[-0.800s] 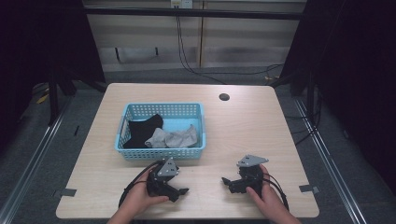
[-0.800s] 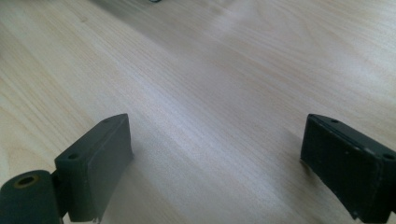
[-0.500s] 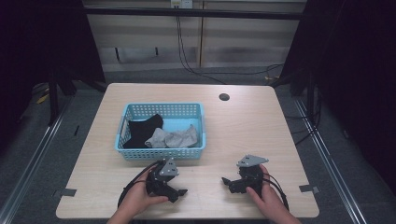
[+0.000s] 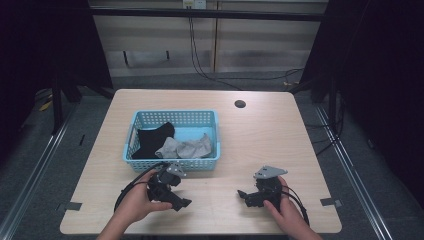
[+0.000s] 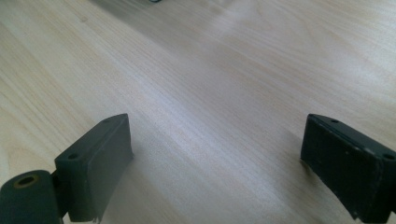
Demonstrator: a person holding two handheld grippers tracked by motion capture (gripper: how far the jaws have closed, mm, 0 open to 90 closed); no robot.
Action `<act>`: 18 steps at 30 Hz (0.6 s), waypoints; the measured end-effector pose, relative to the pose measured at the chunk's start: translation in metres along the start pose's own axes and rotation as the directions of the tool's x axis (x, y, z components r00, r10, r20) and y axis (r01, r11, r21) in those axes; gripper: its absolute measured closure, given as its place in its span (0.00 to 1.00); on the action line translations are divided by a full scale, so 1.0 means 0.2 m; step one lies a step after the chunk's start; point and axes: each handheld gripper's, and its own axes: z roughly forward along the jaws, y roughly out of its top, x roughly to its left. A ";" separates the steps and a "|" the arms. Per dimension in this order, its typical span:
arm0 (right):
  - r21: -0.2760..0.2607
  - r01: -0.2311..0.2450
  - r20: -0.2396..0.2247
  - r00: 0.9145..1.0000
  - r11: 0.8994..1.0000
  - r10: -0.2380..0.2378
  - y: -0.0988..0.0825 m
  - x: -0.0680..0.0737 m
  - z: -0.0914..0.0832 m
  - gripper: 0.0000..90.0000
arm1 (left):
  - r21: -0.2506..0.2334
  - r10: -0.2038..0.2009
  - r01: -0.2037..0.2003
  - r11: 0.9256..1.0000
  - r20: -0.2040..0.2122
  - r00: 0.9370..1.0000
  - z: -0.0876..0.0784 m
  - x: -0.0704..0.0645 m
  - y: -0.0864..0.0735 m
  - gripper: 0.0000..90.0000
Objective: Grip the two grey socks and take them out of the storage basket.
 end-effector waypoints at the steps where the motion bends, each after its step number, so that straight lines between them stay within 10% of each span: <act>1: 0.000 0.000 0.000 1.000 1.000 0.000 0.00 0.00 0.00 0.09 | 0.003 -0.007 0.007 1.000 0.000 1.000 -0.02 0.00 0.01 0.24; 18: 0.000 0.000 0.000 1.000 1.000 0.000 0.00 0.00 0.00 0.09 | 0.084 -0.049 0.048 0.995 0.016 0.999 -0.24 0.08 0.20 0.24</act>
